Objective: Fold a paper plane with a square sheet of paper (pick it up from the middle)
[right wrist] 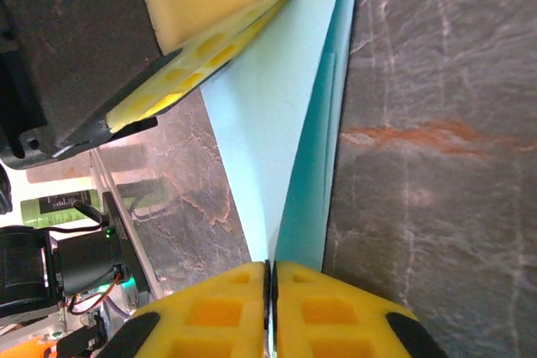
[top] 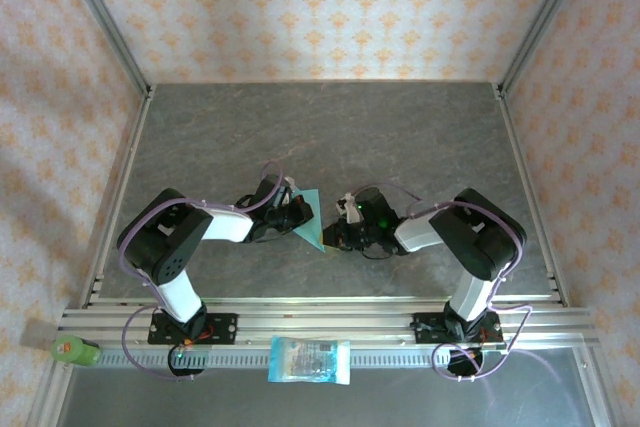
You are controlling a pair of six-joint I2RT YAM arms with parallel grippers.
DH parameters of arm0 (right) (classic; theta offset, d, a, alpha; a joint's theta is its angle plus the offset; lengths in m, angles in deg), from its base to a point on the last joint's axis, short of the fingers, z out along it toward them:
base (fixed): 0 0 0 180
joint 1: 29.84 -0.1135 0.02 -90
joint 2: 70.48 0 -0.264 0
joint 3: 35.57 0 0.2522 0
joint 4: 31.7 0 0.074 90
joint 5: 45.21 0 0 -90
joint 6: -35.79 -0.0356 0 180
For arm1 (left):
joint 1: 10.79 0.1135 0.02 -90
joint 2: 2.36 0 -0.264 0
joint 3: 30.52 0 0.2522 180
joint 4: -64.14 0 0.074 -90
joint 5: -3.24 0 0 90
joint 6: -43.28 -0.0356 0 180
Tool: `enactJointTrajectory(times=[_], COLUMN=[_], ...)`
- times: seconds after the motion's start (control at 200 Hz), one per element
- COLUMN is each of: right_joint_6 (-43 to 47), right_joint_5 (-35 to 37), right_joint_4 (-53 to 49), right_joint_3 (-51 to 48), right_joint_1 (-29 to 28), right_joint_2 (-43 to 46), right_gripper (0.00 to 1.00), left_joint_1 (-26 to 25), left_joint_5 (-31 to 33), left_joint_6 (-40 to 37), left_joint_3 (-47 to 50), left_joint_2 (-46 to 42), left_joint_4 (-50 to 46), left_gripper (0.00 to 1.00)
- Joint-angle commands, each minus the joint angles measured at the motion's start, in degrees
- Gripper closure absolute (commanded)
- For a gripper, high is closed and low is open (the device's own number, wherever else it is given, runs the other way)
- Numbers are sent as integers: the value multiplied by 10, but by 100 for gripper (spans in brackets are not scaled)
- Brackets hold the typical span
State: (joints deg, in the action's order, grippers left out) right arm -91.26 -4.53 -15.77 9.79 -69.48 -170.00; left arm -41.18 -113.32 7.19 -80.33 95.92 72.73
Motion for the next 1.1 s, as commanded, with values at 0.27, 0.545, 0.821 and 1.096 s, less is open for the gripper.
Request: enactJointTrajectory(times=[0.27, 0.545, 0.821, 1.096], right_joint_6=[34, 36, 42, 42], right_joint_5=[15, 41, 60, 68], right_joint_4=[-110, -138, -176, -186], right_joint_3=[-12, 3, 10, 1], right_joint_1=[-16, -17, -25, -26], right_joint_2=[4, 20, 22, 49], right_gripper=[95, 87, 97, 86], left_joint_1=[-2, -2, -3, -2], left_joint_5=[26, 24, 23, 24], left_joint_6=[-11, -10, -12, -14], left_joint_3=[15, 15, 14, 13], left_joint_2=[22, 19, 15, 15], left_joint_4=[-31, -30, -33, -36], left_gripper=[94, 94, 94, 94])
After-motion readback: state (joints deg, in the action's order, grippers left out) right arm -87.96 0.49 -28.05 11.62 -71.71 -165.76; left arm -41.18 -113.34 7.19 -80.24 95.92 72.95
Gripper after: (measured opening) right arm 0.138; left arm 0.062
